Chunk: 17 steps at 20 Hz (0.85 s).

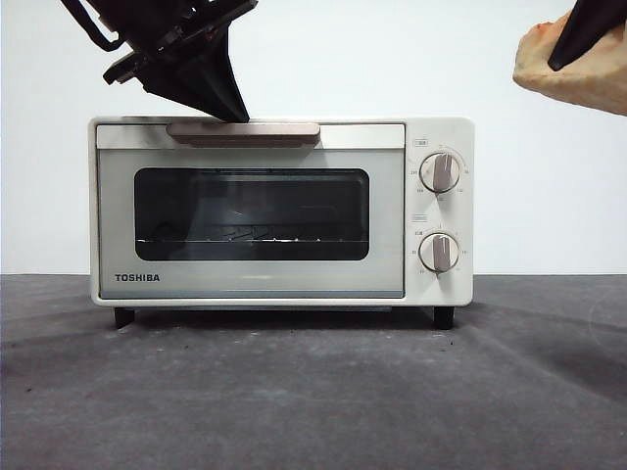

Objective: The left arm flap open the oven, the right arm pick bread and place it into oven, the left arm flap close the oven

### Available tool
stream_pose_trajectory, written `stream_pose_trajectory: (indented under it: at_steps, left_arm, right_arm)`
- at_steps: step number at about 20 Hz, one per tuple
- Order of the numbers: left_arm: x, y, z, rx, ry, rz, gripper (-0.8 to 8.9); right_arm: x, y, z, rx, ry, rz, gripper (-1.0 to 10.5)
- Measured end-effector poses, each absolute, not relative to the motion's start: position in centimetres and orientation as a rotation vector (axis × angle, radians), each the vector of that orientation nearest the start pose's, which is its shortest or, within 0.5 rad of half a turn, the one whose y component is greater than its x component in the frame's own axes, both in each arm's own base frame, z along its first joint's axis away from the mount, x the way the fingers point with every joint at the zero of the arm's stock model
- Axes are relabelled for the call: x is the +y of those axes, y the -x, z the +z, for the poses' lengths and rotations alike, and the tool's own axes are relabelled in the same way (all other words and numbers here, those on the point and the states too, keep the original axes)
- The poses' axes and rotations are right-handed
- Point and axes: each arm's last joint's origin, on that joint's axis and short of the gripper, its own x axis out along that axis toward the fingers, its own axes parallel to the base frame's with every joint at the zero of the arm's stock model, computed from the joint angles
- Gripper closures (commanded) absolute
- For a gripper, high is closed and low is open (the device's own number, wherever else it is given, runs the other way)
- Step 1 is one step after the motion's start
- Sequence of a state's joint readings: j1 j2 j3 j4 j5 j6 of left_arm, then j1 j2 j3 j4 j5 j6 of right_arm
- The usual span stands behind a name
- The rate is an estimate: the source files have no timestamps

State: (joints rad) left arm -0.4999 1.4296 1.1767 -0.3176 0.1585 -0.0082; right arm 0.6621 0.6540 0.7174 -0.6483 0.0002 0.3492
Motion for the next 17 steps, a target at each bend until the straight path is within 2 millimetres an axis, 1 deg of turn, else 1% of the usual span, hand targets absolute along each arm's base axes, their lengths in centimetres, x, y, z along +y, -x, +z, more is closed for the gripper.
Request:
stream_pose_trajectory:
  at_steps: [5, 8, 10, 13, 15, 17]
  left_arm:
    - [-15.7, -27.7, 31.0, 0.594, -0.102, -0.641, 7.98]
    - [-16.0, -27.3, 31.0, 0.630, -0.118, -0.652, 7.98]
    - [-16.6, -26.7, 31.0, 0.654, -0.132, -0.676, 7.98]
    - [-17.7, -25.3, 30.6, 0.729, -0.160, -0.737, 7.98]
    - [-18.2, -24.3, 30.0, 0.814, -0.185, -0.772, 7.98]
    - [-18.5, -23.3, 28.9, 0.917, -0.219, -0.792, 7.98]
  right_arm:
    - [8.1, -10.4, 28.6, 0.670, -0.133, 0.534, 7.9]
    - [8.1, -10.4, 28.6, 0.670, -0.132, 0.533, 7.9]
    - [8.1, -10.4, 28.6, 0.671, -0.132, 0.533, 7.9]
    - [8.1, -10.4, 28.6, 0.670, -0.132, 0.533, 7.9]
    - [8.1, -10.4, 28.6, 0.670, -0.132, 0.533, 7.9]
    - [8.1, -10.4, 28.6, 0.670, -0.132, 0.533, 7.9]
